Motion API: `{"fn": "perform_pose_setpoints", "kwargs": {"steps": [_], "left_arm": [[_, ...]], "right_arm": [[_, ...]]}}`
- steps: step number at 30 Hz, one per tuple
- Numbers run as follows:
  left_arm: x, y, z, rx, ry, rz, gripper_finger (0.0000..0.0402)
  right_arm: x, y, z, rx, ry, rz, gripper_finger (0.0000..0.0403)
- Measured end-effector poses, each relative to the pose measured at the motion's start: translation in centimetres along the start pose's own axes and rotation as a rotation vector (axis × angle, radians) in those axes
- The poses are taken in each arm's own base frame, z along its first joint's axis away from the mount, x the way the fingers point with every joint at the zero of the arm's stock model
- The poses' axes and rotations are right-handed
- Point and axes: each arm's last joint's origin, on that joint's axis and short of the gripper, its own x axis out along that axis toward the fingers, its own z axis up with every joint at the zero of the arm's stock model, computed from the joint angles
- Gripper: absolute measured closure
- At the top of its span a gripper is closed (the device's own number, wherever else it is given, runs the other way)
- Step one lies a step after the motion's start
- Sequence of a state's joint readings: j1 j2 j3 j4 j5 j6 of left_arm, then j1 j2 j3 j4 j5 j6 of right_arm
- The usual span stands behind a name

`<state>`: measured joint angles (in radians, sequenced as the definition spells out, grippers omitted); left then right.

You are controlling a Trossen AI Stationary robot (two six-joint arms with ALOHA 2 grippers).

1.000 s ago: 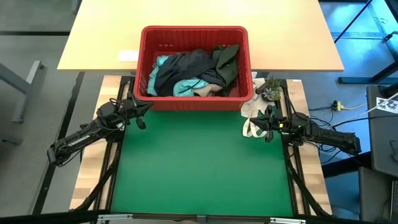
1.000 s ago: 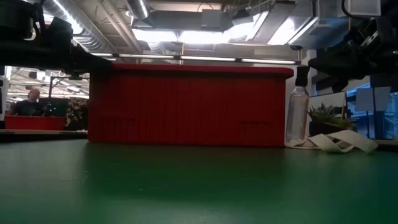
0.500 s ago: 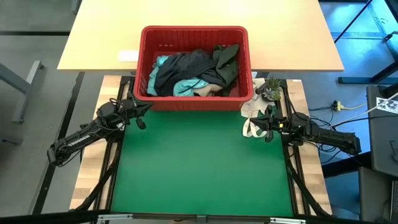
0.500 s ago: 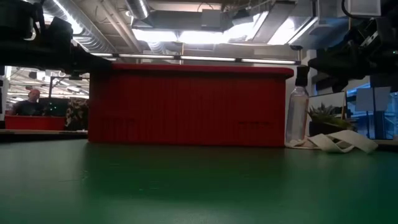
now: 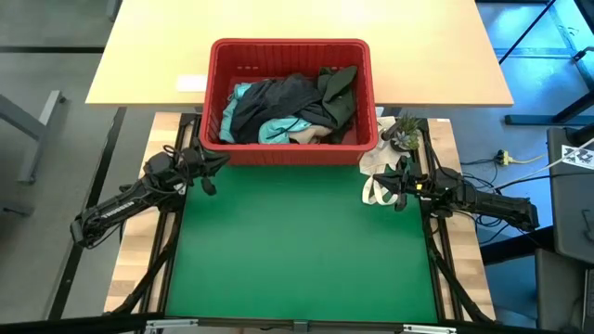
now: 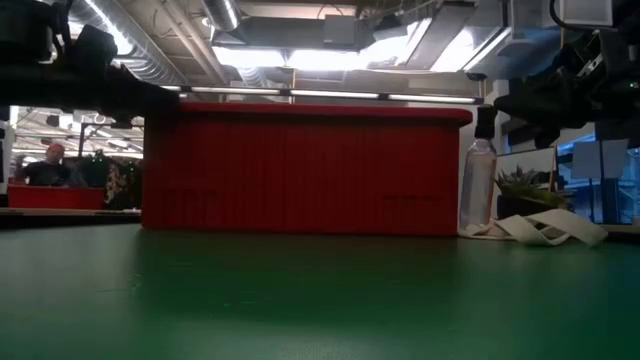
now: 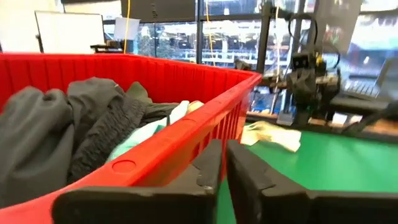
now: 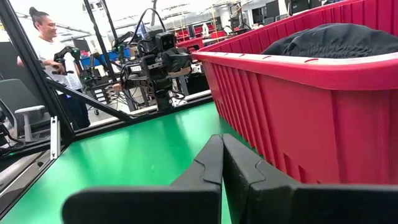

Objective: Fold Laundry from Bin
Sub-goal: Fold the black shorts from the red laundry bin

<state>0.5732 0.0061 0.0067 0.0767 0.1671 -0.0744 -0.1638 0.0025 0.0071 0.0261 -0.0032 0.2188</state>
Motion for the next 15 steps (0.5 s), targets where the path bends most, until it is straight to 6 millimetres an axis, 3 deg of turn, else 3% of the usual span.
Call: {"fn": "perform_pose_setpoints", "kwargs": {"steps": [9,15], "left_arm": [[-0.2,-0.2,1.8,-0.159,-0.178,-0.042,0.0256],[-0.5,-0.5,3.3,-0.166,-0.319,-0.06,0.0219]], "right_arm": [[0.0,0.0,0.0,-0.002,-0.001,-0.001,0.0401],[0.0,0.0,0.0,-0.01,-0.007,-0.018,0.0401]]}}
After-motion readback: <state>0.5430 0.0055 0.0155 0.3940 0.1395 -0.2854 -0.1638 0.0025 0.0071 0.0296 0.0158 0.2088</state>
